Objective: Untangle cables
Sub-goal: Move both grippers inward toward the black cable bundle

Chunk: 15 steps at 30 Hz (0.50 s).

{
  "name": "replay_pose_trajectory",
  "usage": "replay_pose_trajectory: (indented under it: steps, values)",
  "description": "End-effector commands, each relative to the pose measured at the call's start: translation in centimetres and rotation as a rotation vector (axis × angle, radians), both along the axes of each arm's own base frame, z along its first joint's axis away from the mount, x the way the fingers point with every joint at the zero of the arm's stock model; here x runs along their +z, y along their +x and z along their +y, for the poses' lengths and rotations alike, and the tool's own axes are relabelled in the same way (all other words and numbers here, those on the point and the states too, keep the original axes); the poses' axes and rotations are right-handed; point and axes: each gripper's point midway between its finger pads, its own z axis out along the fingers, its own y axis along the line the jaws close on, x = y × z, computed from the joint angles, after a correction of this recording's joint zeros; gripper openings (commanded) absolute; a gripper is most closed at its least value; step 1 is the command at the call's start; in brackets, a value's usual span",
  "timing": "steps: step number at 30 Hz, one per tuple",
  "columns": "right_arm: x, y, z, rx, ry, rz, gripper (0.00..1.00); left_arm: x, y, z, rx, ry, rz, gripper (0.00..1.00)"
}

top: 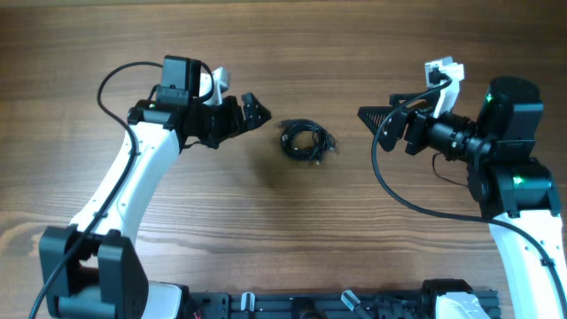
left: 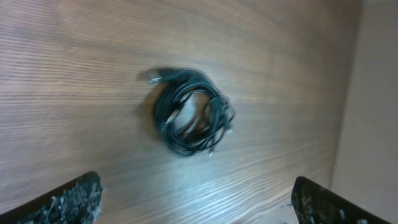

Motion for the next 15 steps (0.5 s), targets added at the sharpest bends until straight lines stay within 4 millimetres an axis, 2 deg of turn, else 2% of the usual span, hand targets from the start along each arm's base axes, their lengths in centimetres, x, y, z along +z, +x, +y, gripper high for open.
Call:
replay_pose_trajectory:
  steps: [1, 3, 4, 6, 7, 9, 10, 12, 15]
  values:
    - [-1.3, 1.4, -0.4, -0.083, 0.049, 0.113, 1.00, -0.8, 0.9, -1.1, 0.080, -0.026, 0.066, 1.00]
    - [-2.4, 2.0, 0.0, -0.088, 0.072, 0.179, 1.00, -3.3, 0.9, -0.7, 0.186, 0.100, 0.126, 0.99]
    - [-2.9, 2.1, 0.4, -0.076, 0.069, 0.193, 1.00, -4.7, 0.7, -0.9, 0.216, 0.161, 0.146, 0.95]
    - [-3.9, 2.0, 1.6, -0.043, 0.062, 0.225, 1.00, -6.8, -0.1, -2.3, 0.236, 0.223, 0.189, 0.93]
    - [-4.4, 2.0, 2.4, -0.021, 0.058, 0.238, 1.00, -7.8, -0.6, -3.6, 0.245, 0.227, 0.218, 0.86]
    - [-4.8, 1.9, 3.3, 0.006, 0.054, 0.245, 1.00, -8.7, -1.0, -4.8, 0.268, 0.224, 0.252, 0.72]
    - [-4.8, 2.0, 3.7, 0.014, 0.056, 0.245, 1.00, -9.3, -1.1, -4.9, 0.279, 0.245, 0.256, 0.69]
    - [-4.9, 1.9, 4.1, 0.024, 0.056, 0.246, 1.00, -10.6, -1.0, -5.0, 0.282, 0.293, 0.241, 0.66]
    - [-4.9, 1.8, 4.1, 0.026, 0.056, 0.247, 1.00, -12.0, -1.4, -6.3, 0.244, 0.259, 0.281, 0.59]
